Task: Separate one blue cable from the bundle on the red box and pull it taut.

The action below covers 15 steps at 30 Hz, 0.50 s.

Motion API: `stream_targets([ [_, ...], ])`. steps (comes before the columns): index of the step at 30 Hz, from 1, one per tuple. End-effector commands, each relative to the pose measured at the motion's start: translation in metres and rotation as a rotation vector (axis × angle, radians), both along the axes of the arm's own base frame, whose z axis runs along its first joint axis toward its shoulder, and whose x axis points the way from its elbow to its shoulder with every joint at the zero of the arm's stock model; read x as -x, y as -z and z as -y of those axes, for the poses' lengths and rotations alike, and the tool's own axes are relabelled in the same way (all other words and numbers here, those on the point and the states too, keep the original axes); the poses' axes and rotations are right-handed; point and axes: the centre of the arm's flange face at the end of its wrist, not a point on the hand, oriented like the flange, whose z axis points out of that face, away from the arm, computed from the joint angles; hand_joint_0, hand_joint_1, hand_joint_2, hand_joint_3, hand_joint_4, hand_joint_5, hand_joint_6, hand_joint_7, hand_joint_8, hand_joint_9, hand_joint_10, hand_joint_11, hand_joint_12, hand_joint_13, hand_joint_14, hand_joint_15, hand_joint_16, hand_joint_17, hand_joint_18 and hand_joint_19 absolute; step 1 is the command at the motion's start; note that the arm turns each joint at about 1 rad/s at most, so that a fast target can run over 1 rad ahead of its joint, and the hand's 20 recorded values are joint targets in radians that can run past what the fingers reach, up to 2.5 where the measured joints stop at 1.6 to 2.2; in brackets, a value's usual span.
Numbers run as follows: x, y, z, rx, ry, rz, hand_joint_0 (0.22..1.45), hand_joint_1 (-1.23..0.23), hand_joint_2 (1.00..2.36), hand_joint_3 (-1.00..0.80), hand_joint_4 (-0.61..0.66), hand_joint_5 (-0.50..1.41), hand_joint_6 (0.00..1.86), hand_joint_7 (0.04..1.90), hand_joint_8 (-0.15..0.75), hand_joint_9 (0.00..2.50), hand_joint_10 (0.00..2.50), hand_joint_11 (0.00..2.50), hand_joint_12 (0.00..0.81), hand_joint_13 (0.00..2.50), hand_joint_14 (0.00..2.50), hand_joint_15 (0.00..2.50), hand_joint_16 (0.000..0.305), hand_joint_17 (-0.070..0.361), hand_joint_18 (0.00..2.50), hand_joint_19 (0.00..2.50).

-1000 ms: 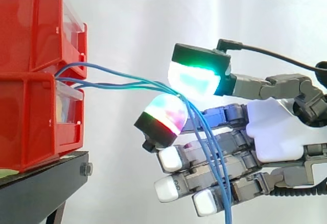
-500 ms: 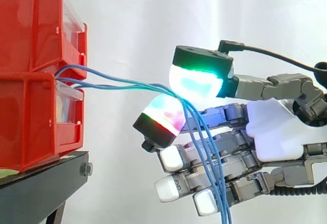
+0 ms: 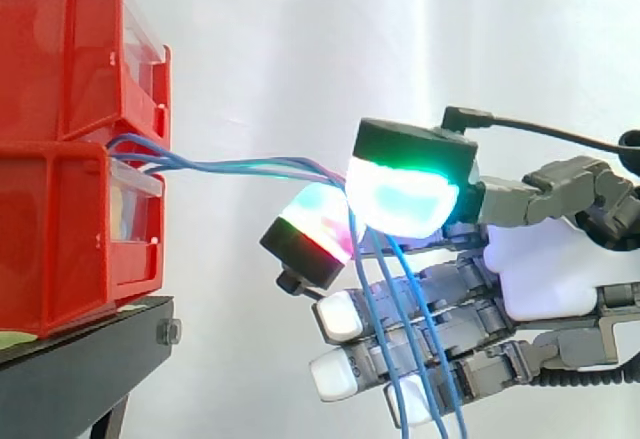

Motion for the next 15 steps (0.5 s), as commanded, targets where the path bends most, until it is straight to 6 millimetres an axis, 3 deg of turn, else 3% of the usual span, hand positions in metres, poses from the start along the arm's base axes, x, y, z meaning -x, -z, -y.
stream_targets([
  [1, 0.0001, -0.0006, 0.0001, -0.001, 0.000, 0.001, 0.79, -0.91, 1.00, -0.50, -0.05, -0.20, 0.90, 0.93, 0.260, 0.86, 0.01, 0.62, 0.303, 0.81, 0.01, 0.39, 0.036, 0.080, 0.84, 0.46],
  [3, 0.0001, -0.0006, 0.0001, -0.001, 0.000, 0.001, 0.75, -0.92, 1.00, -0.50, -0.02, -0.20, 0.90, 0.95, 0.265, 0.86, 0.01, 0.62, 0.304, 0.81, 0.01, 0.39, 0.036, 0.081, 0.85, 0.46],
  [7, 0.0006, 0.0013, 0.0014, -0.006, 0.002, -0.002, 0.56, -0.80, 1.00, -0.50, 0.03, -0.19, 0.90, 0.95, 0.292, 0.90, 0.01, 0.63, 0.320, 0.82, 0.01, 0.41, 0.039, 0.088, 0.84, 0.50],
  [15, 0.0008, 0.0003, 0.0013, -0.008, 0.001, -0.002, 0.48, -0.63, 1.00, -0.50, 0.06, -0.17, 0.89, 0.97, 0.327, 0.95, 0.01, 0.63, 0.354, 0.85, 0.01, 0.43, 0.046, 0.103, 0.86, 0.53],
])
